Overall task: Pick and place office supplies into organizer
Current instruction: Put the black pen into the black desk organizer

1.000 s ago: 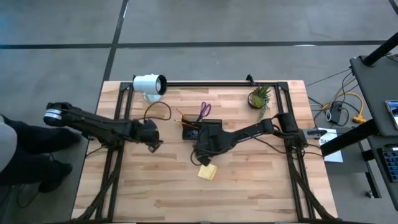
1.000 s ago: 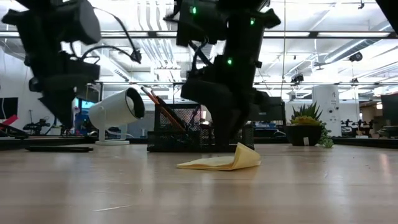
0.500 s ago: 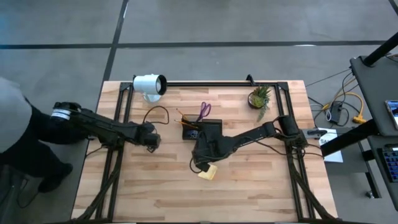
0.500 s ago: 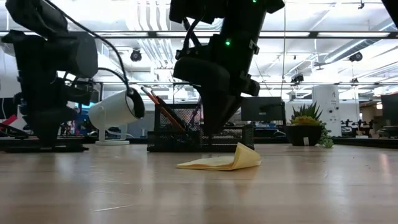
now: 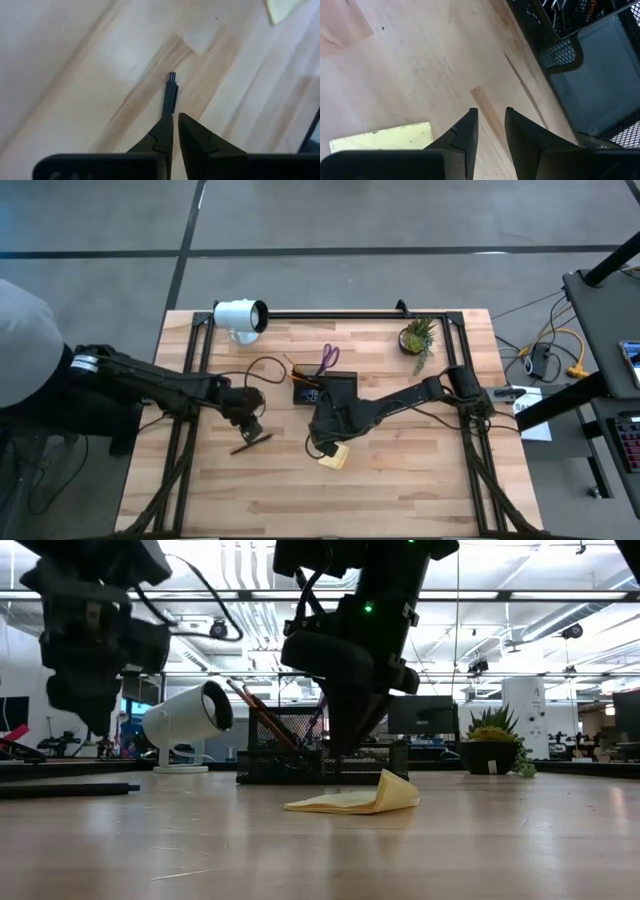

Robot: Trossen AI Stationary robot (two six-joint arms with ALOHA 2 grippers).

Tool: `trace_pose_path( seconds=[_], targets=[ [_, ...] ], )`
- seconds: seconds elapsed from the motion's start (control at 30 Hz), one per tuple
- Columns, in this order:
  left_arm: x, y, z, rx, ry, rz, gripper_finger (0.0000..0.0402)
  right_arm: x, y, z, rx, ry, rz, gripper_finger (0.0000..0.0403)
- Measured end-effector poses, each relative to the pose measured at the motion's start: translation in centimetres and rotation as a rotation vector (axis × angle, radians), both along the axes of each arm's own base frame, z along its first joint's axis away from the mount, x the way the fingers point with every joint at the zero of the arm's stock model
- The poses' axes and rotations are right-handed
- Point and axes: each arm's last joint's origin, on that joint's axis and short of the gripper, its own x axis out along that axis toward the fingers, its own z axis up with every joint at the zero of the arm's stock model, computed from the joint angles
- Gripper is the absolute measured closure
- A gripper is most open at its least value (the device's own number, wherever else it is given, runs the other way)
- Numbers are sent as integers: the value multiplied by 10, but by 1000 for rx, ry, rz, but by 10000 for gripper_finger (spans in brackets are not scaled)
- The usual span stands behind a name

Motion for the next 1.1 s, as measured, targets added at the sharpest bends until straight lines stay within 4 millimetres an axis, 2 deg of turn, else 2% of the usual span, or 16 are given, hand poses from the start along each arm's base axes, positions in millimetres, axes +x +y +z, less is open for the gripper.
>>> trace_pose_path(
  seconds=[0.1,0.23,0.37,0.57,0.8,0.97,1.1],
  targets=[
    [-8,-1,5,84,-52,-157,389,2,6,1,28,-18,51,321],
    [-19,-8,6,193,-66,-421,388,10,21,4,93,-93,257,319],
    [-26,-15,3,136,-14,-511,388,18,26,8,78,-182,345,314],
    [-31,-37,-4,60,92,-490,388,22,26,12,90,-215,305,318],
    [-36,-58,-16,108,195,-420,388,29,29,17,31,-296,446,318],
    [-34,-65,-26,132,253,-397,388,37,22,21,2,-360,474,308],
    [-28,-71,-32,122,228,-403,388,39,15,21,-6,-357,461,301]
  ],
)
